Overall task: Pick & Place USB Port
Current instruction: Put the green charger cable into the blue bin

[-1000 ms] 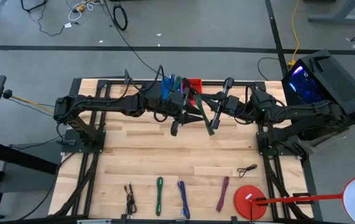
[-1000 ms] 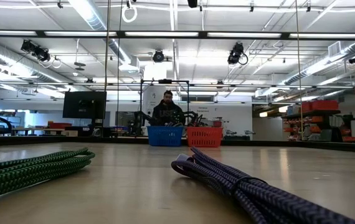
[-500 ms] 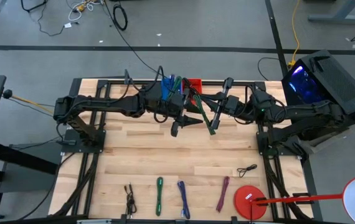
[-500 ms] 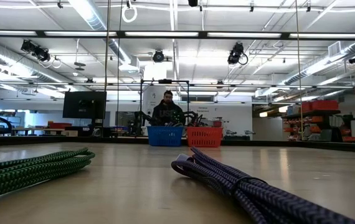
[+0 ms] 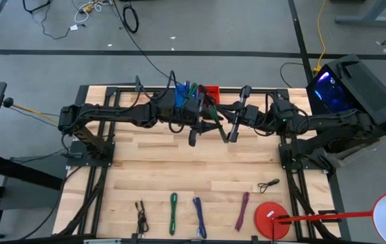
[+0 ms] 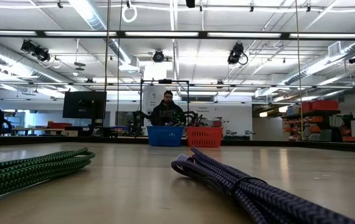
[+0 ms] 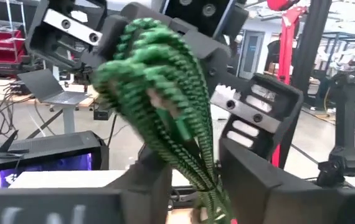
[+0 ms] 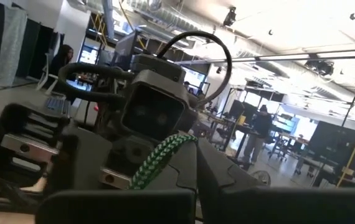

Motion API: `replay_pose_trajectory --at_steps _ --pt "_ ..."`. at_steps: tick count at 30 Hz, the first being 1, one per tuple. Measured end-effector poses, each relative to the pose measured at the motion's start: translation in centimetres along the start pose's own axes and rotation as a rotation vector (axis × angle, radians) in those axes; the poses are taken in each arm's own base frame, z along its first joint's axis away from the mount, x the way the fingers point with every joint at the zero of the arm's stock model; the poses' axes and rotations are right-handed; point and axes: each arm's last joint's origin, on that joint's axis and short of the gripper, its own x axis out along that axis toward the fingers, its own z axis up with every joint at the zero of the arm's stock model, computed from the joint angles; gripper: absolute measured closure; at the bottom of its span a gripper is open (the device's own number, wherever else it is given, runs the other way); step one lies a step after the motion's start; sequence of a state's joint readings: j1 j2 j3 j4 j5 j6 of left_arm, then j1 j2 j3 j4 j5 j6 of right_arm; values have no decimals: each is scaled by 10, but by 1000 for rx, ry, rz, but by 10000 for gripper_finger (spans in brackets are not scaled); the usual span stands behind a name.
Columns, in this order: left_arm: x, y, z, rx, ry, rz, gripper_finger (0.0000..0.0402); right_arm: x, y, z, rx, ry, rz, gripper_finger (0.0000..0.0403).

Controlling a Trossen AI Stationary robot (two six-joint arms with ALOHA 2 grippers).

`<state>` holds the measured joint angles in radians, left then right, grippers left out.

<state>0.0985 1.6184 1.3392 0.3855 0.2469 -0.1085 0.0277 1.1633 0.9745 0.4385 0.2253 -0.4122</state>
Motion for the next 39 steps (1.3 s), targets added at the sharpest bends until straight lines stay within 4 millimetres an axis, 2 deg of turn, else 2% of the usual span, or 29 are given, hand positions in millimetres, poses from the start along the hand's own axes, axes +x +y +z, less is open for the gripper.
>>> replay_pose_trajectory --at_steps 3,5,8,13,20,24,28,31,35,37,39 --pt "0 1 -3 21 33 9 352 0 0 0 -8 1 3 403" --pt "0 1 -4 36 45 11 379 0 0 0 -17 0 1 403" --pt "-1 1 -4 60 54 21 379 0 0 0 -18 -6 -1 403" --pt "-2 4 -7 86 95 141 379 1 0 -2 -22 17 -13 403" --pt "-9 21 -15 72 207 244 379 -6 -4 -6 -50 133 -102 391" --pt "-16 38 -20 63 287 343 381 -15 -9 -5 -64 206 -148 376" --pt "-29 63 -43 37 469 510 381 -28 -18 10 -18 167 -165 367" --pt "-42 81 -35 24 478 610 381 -35 -15 7 -25 223 -127 361" --pt "-53 101 -41 1 529 666 381 -45 -20 14 14 210 -135 352" --pt "-58 110 -36 -8 501 677 381 -45 -17 12 53 227 -70 346" --pt "-64 118 -33 -34 487 684 381 -45 -7 2 89 294 49 339"
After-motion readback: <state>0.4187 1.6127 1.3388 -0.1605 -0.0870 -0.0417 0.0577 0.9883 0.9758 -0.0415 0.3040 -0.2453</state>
